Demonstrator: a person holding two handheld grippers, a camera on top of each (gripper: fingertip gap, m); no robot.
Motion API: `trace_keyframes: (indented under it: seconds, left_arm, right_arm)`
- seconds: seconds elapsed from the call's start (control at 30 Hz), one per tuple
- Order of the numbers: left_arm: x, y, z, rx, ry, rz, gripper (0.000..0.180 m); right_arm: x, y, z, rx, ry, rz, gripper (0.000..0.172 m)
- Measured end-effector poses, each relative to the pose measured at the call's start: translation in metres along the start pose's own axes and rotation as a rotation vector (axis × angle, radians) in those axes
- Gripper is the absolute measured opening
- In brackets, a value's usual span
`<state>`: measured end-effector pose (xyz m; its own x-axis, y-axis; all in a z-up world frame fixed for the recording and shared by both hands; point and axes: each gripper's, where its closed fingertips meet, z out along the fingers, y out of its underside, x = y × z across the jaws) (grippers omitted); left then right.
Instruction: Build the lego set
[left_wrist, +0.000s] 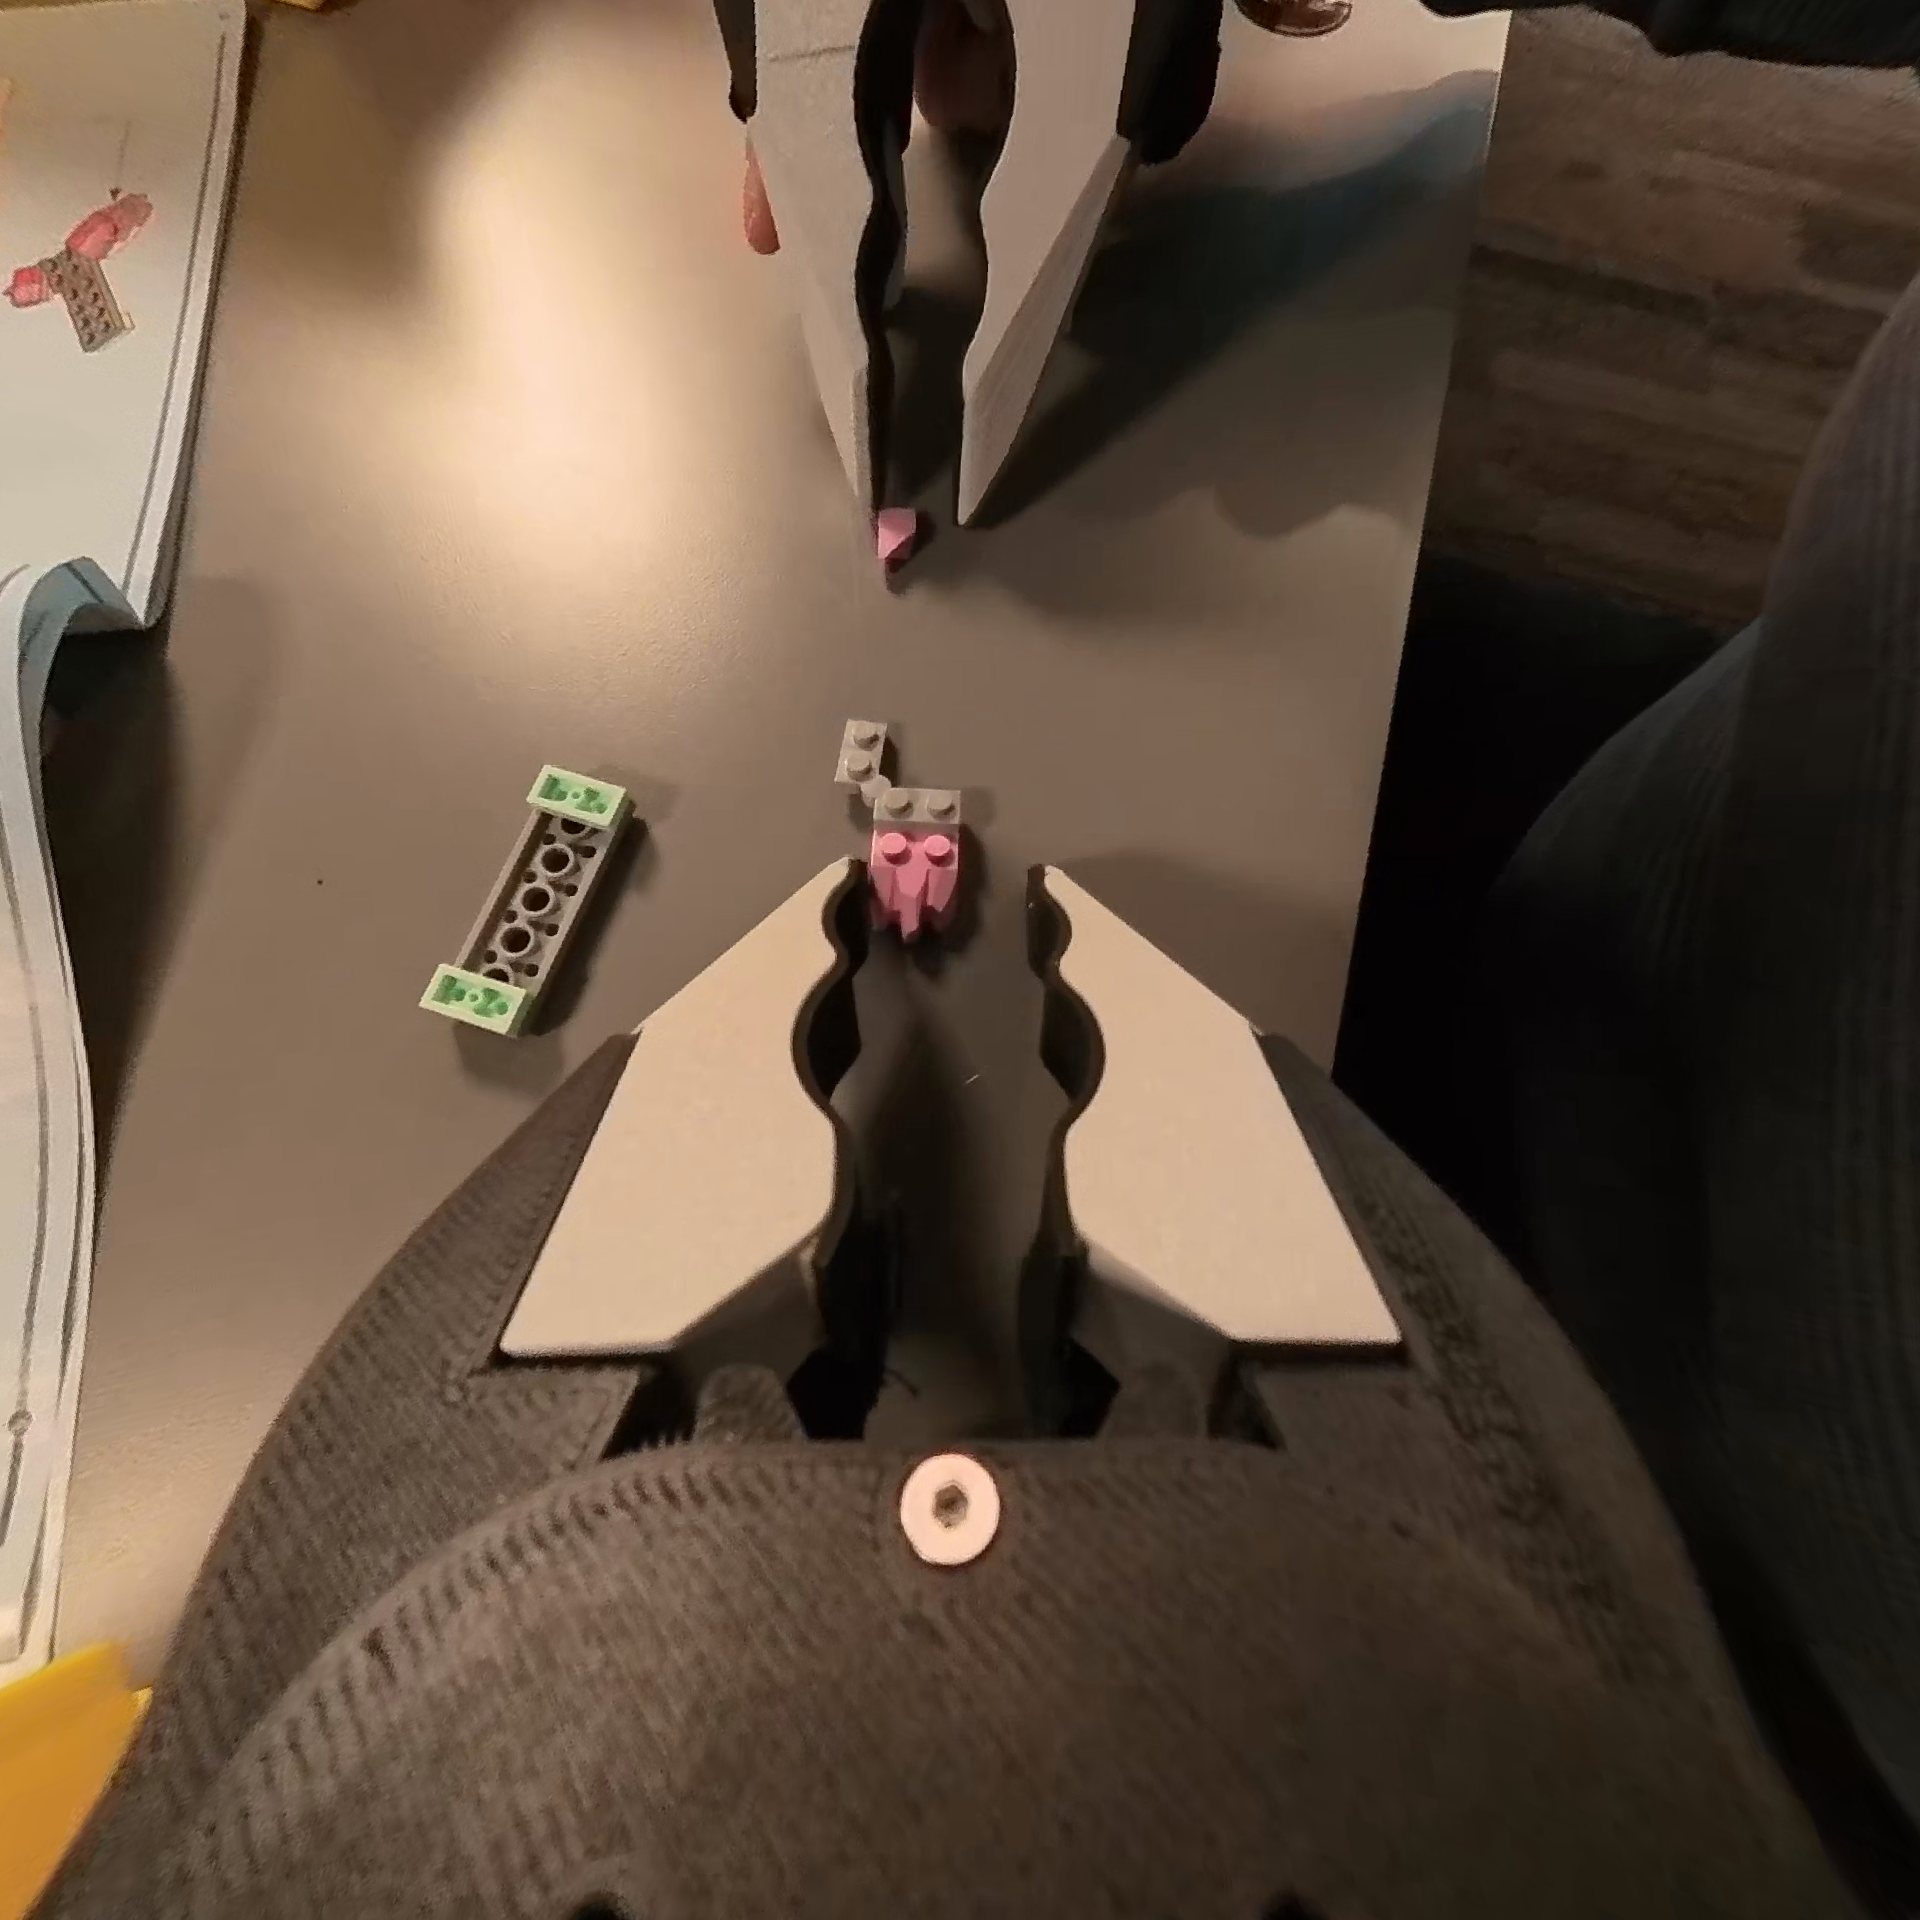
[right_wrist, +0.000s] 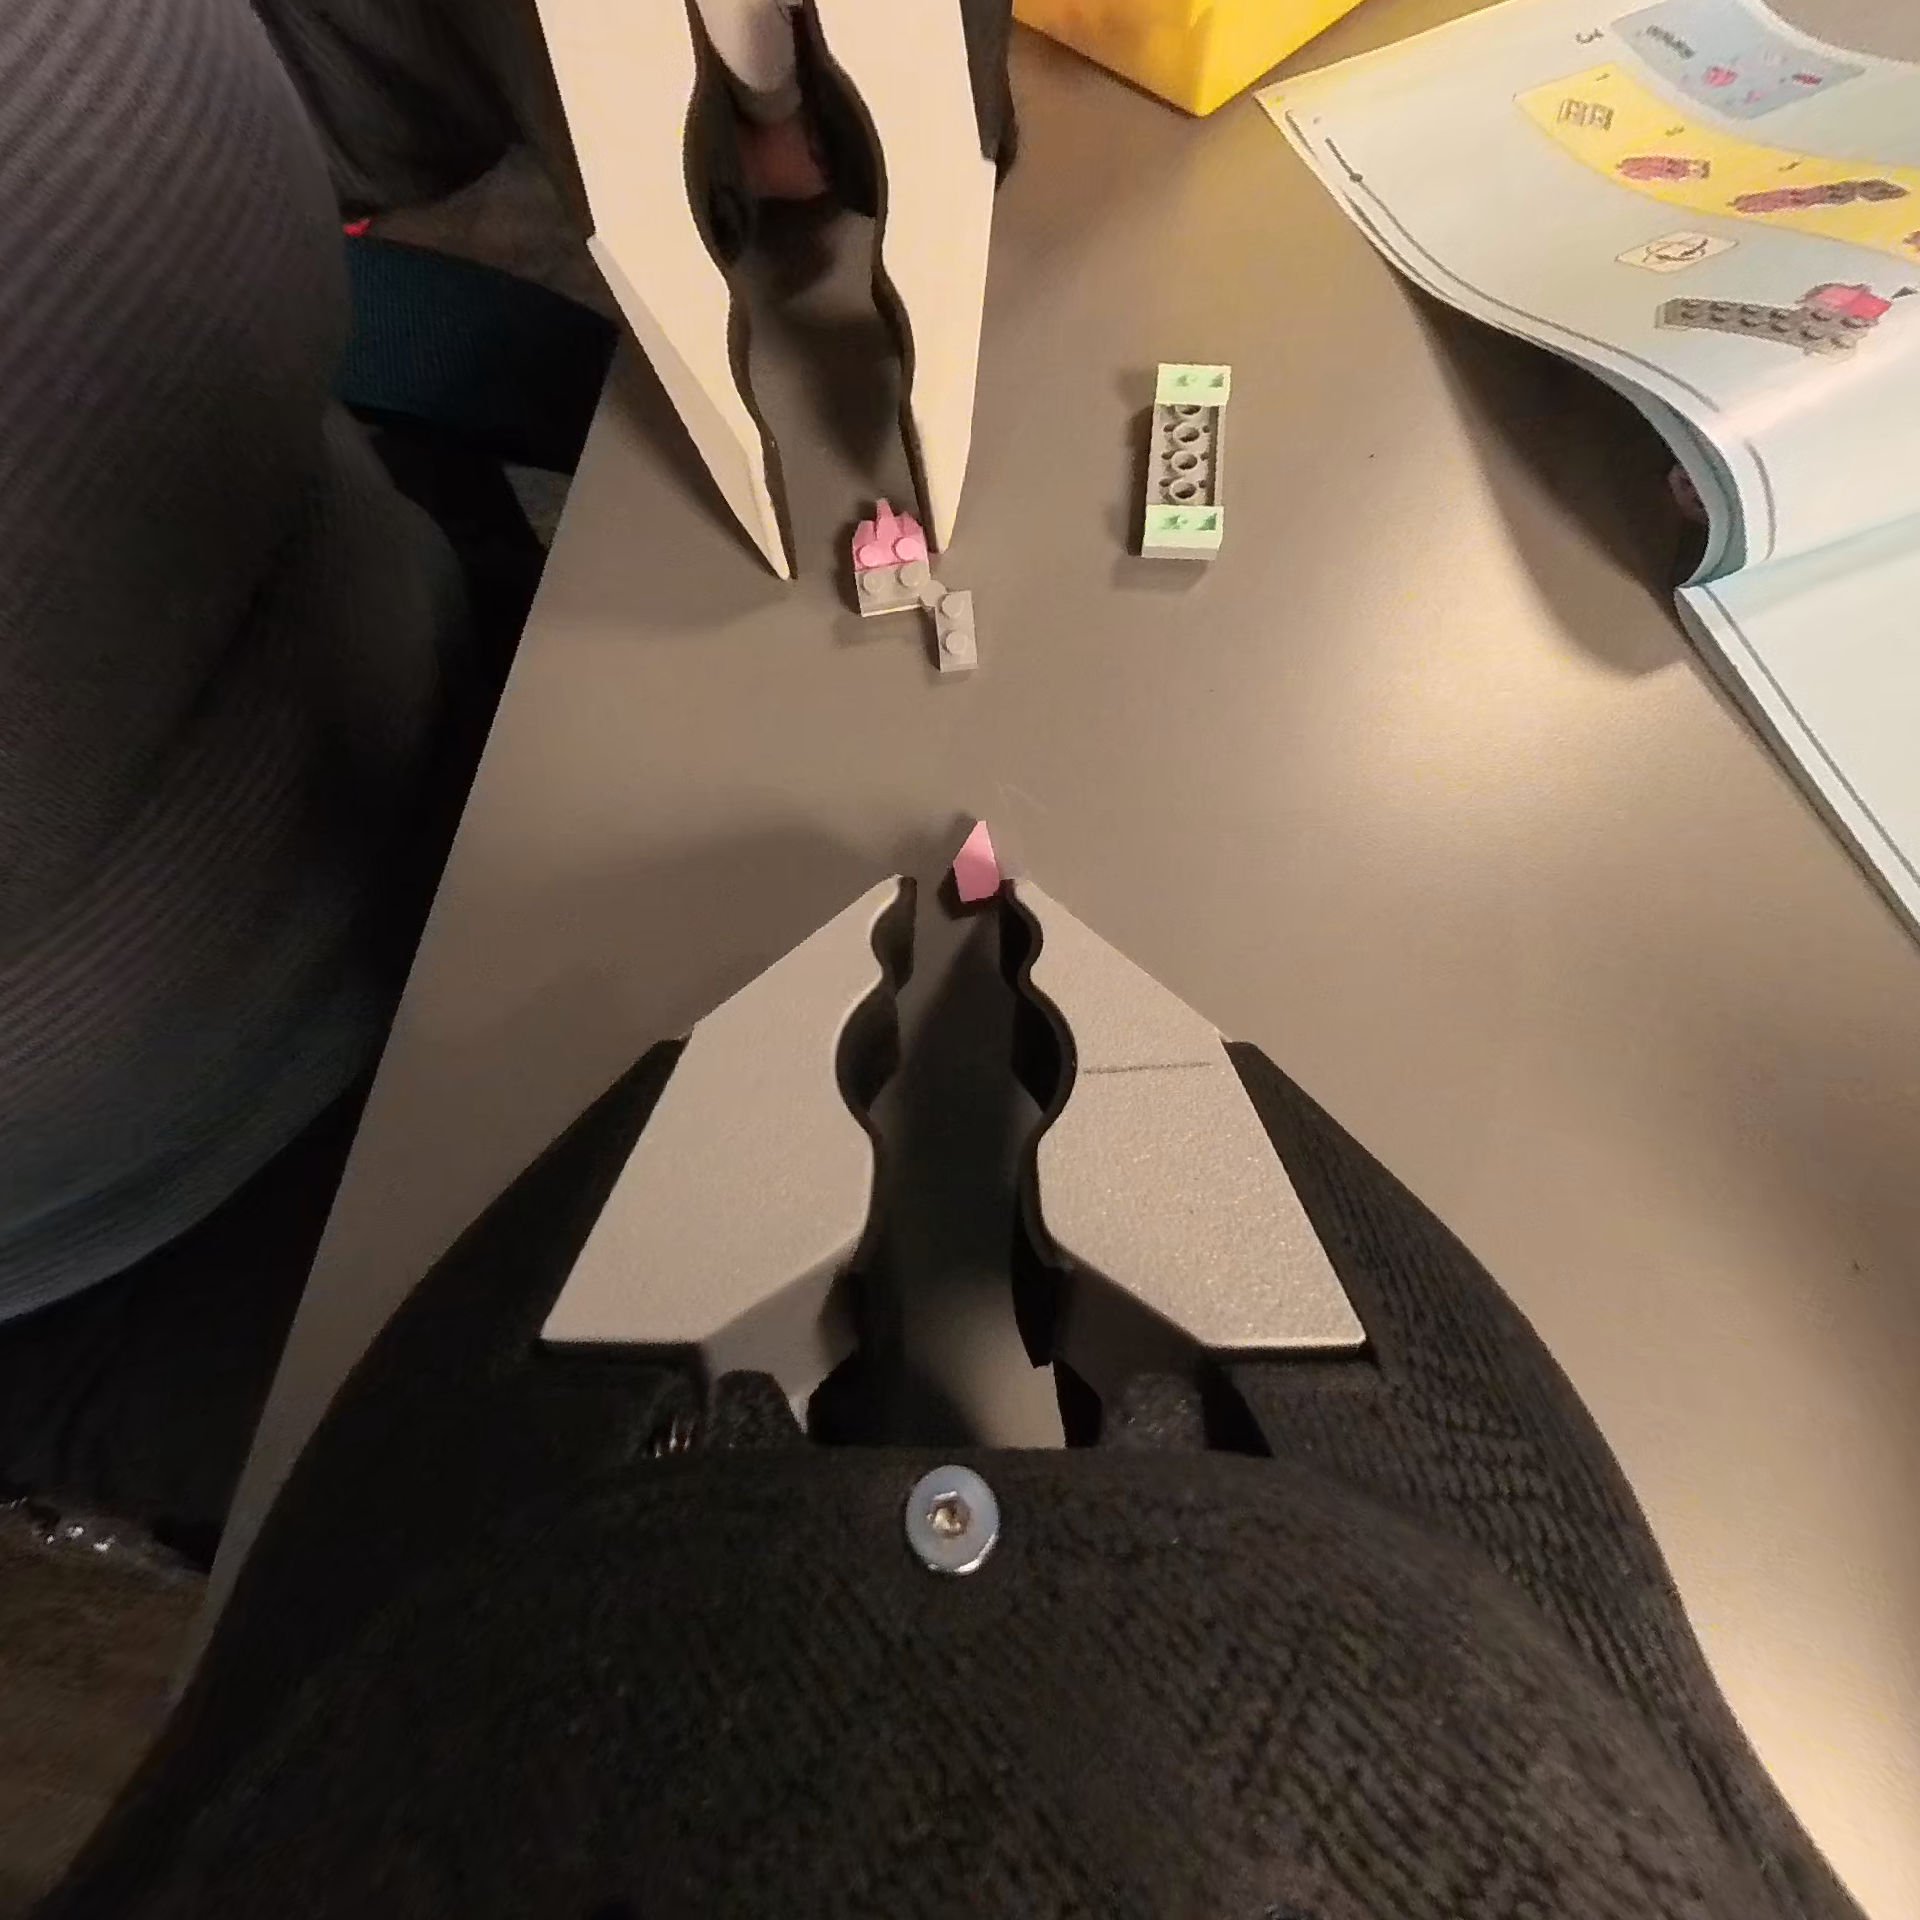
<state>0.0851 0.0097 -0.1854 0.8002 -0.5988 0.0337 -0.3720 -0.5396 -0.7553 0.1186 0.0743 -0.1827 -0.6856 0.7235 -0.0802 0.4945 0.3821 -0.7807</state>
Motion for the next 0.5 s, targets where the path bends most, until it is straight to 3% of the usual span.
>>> trace_keyframes:
  seconds: [0.5]
  left_arm:
    - [-0.0037,0.0004,-0.0005,-0.002,0.015,0.035,0.028]
  right_arm:
    - [0.0050,-0.0035,0.0056,-0.011,0.063,-0.062,0.005]
